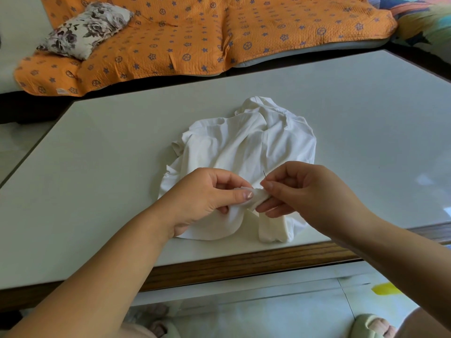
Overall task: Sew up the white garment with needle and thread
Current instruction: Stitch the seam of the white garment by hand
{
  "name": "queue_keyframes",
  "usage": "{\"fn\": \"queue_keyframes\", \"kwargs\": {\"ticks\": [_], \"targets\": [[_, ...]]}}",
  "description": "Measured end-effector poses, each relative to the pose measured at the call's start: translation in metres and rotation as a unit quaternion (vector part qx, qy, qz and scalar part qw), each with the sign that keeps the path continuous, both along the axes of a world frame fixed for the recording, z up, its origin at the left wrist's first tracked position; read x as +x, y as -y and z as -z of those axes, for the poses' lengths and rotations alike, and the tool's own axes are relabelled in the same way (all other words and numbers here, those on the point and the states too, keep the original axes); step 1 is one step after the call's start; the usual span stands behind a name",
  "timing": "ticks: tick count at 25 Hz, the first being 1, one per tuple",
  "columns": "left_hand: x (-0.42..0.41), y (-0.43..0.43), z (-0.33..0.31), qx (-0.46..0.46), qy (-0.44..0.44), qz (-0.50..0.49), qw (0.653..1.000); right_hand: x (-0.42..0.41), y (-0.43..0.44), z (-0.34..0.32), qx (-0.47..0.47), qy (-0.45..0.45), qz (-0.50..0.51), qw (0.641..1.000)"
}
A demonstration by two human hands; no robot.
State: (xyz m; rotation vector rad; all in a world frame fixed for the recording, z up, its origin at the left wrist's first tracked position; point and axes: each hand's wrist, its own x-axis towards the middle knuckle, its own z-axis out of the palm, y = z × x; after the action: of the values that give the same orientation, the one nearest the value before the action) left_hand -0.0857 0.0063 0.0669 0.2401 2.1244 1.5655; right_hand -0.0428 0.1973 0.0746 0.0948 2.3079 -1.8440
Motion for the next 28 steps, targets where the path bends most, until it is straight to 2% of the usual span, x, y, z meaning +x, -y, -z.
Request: {"fn": "queue_keyframes", "kwargs": {"ticks": [4,6,10,13,28], "targets": [[-0.001,0.002,0.000,0.011,0.012,-0.010,1.000,0.007,0.000,-0.003,0.089,-0.084,0.035,0.992],[-0.001,0.002,0.001,0.009,0.009,-0.010,1.000,0.012,0.000,-0.008,0.100,-0.100,0.017,0.990],[-0.001,0.001,0.000,0.009,0.008,-0.003,1.000,0.016,0.004,-0.009,0.112,-0.028,-0.060,0.992],[-0.001,0.001,-0.001,0.012,0.017,-0.004,1.000,0.013,0.004,-0.008,0.121,0.002,-0.063,0.991],[0.000,0.002,-0.002,0.000,0.005,-0.019,1.000,0.009,0.005,0.000,0.119,0.010,-0.063,0.991]]}}
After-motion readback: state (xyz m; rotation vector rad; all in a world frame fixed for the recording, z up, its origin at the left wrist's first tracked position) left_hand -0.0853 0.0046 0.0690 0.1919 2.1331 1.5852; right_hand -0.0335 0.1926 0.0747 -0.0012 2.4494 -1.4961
